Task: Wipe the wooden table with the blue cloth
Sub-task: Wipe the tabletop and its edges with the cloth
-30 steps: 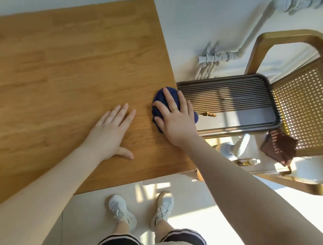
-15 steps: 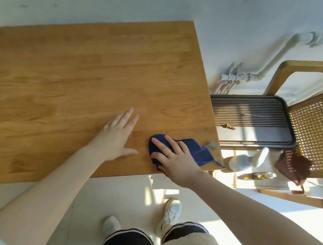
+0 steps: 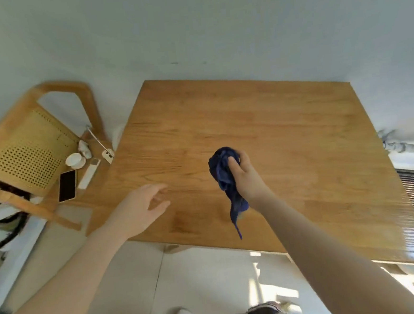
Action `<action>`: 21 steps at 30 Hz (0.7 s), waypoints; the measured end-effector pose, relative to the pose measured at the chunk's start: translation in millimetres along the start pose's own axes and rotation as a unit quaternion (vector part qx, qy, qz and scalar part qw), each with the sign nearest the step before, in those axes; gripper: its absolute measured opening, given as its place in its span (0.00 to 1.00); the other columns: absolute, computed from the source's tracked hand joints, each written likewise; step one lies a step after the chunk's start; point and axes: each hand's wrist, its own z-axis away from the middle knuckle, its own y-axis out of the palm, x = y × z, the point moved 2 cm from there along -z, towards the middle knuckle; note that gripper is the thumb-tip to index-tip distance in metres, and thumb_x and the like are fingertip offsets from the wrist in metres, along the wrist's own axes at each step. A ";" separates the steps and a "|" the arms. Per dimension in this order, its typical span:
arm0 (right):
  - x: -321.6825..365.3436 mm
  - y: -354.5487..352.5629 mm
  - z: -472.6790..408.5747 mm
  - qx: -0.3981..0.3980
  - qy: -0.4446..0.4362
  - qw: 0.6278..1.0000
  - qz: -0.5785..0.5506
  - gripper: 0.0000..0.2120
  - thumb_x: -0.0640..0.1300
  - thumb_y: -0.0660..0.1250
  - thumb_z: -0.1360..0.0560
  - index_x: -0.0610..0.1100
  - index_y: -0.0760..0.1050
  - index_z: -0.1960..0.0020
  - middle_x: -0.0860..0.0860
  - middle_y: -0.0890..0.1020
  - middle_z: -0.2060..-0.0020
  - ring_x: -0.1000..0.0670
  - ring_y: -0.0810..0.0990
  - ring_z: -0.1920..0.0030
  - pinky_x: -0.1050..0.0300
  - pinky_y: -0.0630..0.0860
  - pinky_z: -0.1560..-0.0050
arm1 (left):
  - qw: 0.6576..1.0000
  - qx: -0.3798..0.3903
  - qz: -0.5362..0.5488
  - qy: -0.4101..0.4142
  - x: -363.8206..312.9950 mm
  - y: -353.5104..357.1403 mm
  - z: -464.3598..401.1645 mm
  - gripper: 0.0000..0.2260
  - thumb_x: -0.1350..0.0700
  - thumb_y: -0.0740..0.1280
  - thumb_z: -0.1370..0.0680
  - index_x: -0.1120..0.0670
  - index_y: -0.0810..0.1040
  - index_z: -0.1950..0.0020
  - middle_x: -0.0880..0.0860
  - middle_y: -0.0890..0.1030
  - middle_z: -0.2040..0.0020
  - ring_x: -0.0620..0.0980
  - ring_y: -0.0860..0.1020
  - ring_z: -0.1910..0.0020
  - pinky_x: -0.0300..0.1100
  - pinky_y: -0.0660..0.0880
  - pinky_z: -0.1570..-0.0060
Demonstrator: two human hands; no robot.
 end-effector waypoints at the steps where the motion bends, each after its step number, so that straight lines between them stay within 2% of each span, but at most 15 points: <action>1: 5.5 18.0 -8.0 -0.010 0.002 1.000 -0.003 0.18 0.50 0.52 0.19 0.45 0.57 0.31 0.48 0.75 0.45 0.53 0.76 0.54 0.67 0.73 0.63 | 1.000 -0.009 0.014 -0.008 21.2 -11.0 2.3 0.20 0.53 0.64 0.22 0.52 0.69 0.31 0.47 0.74 0.37 0.39 0.73 0.46 0.34 0.68 0.47; 4: 18.1 62.7 -31.8 -0.021 0.012 1.000 0.007 0.18 0.50 0.52 0.19 0.44 0.56 0.33 0.53 0.74 0.54 0.57 0.75 0.59 0.71 0.71 0.69 | 0.996 -0.041 0.063 -0.047 74.9 -41.4 -5.4 0.17 0.55 0.65 0.23 0.53 0.72 0.34 0.47 0.76 0.40 0.42 0.74 0.46 0.35 0.67 0.47; 8: 20.5 102.8 -68.7 -0.008 0.013 0.999 0.040 0.18 0.51 0.55 0.20 0.43 0.59 0.35 0.47 0.76 0.48 0.51 0.77 0.55 0.59 0.73 0.59 | 0.992 -0.059 0.095 -0.056 113.5 -66.0 -40.3 0.17 0.55 0.65 0.23 0.52 0.72 0.34 0.46 0.75 0.42 0.43 0.74 0.46 0.40 0.70 0.41; 12: 23.5 127.3 -117.9 -0.014 -0.020 0.993 0.115 0.16 0.51 0.56 0.20 0.45 0.63 0.36 0.51 0.76 0.52 0.54 0.76 0.58 0.62 0.71 0.63 | 0.996 -0.041 0.076 -0.017 132.5 -84.1 -91.0 0.18 0.53 0.64 0.22 0.51 0.70 0.32 0.47 0.72 0.37 0.41 0.74 0.46 0.38 0.70 0.44; 16: 39.0 152.2 -168.8 -0.037 -0.038 0.989 0.139 0.16 0.51 0.58 0.21 0.46 0.65 0.37 0.52 0.76 0.53 0.53 0.76 0.57 0.62 0.72 0.62 | 0.998 -0.026 0.060 -0.004 156.8 -113.2 -121.2 0.19 0.53 0.63 0.22 0.50 0.69 0.31 0.45 0.72 0.37 0.41 0.74 0.46 0.38 0.70 0.44; 18: 47.6 170.2 -190.6 -0.060 -0.053 0.987 0.139 0.15 0.50 0.60 0.22 0.46 0.65 0.38 0.52 0.76 0.49 0.52 0.76 0.50 0.62 0.71 0.59 | 0.998 -0.025 0.049 -0.005 176.6 -131.2 -133.0 0.18 0.53 0.64 0.22 0.50 0.70 0.32 0.45 0.73 0.39 0.42 0.75 0.45 0.39 0.71 0.44; 19: 50.9 180.0 -200.6 -0.077 -0.071 0.982 0.155 0.15 0.48 0.61 0.22 0.45 0.65 0.37 0.50 0.73 0.42 0.52 0.74 0.46 0.61 0.70 0.54 | 0.999 -0.026 0.042 -0.004 187.1 -139.6 -139.4 0.18 0.54 0.64 0.22 0.50 0.70 0.32 0.45 0.73 0.39 0.42 0.75 0.46 0.38 0.71 0.45; 21: 57.1 200.5 -221.6 -0.108 -0.124 0.959 0.233 0.18 0.45 0.62 0.23 0.43 0.65 0.35 0.47 0.62 0.30 0.51 0.69 0.39 0.58 0.68 0.45 | 0.999 -0.029 0.033 0.006 207.3 -153.0 -158.4 0.18 0.54 0.64 0.22 0.50 0.70 0.32 0.46 0.73 0.38 0.42 0.74 0.46 0.36 0.70 0.48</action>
